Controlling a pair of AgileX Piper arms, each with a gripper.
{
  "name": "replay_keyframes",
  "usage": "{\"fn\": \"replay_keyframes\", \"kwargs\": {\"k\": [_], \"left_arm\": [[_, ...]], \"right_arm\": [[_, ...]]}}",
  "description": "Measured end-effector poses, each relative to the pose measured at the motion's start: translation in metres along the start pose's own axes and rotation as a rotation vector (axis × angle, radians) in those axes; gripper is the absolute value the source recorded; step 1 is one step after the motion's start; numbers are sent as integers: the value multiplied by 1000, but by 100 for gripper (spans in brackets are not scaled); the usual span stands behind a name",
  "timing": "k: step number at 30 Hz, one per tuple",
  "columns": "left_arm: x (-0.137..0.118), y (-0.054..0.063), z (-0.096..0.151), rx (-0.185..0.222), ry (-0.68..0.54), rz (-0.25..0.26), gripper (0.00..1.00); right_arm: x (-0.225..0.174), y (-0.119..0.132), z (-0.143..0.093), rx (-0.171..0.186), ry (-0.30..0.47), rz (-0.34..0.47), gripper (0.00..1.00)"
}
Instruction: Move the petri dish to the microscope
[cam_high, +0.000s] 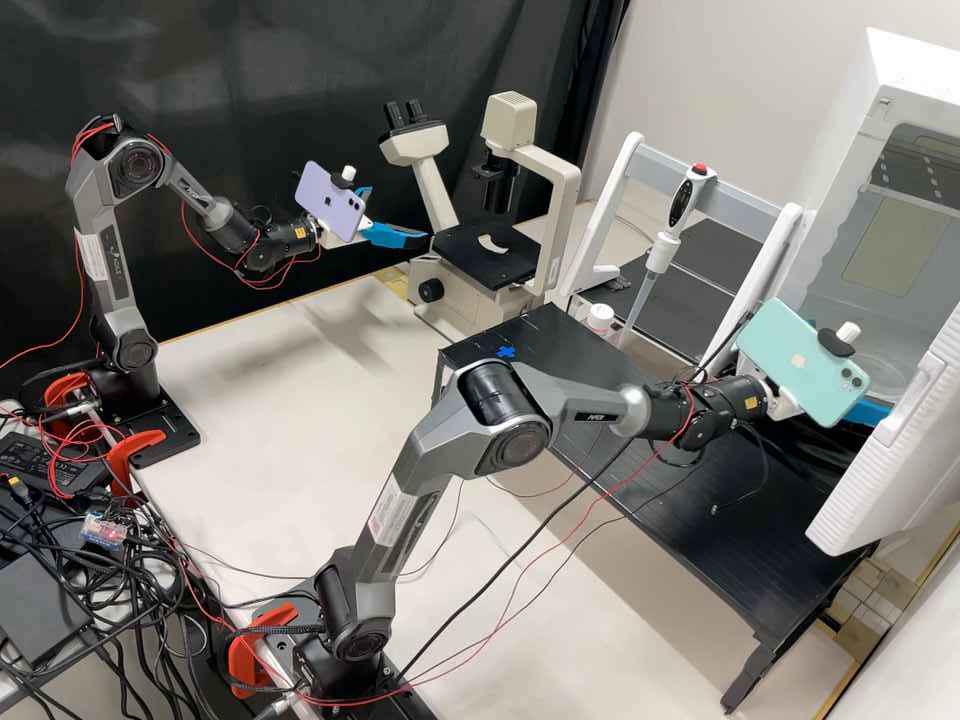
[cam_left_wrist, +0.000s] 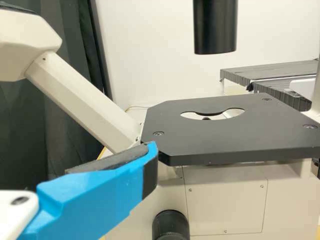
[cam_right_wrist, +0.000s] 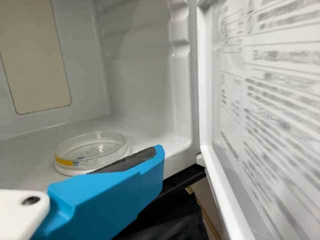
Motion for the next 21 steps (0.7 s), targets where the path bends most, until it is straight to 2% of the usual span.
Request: {"fn": "replay_keyframes", "kwargs": {"k": [13,14,18,21], "left_arm": [[0,0,0,0,0,0,100],[0,0,0,0,0,0,100],[0,0,0,0,0,0,100],[0,0,0,0,0,0,100]], "right_arm": [[48,0,-2,-34,22,-21,100],[49,0,-2,-47,27,-27,100],[55,-8,0,-56,17,-64,100],[57,-19,2,-79,2,-93,100]]}}
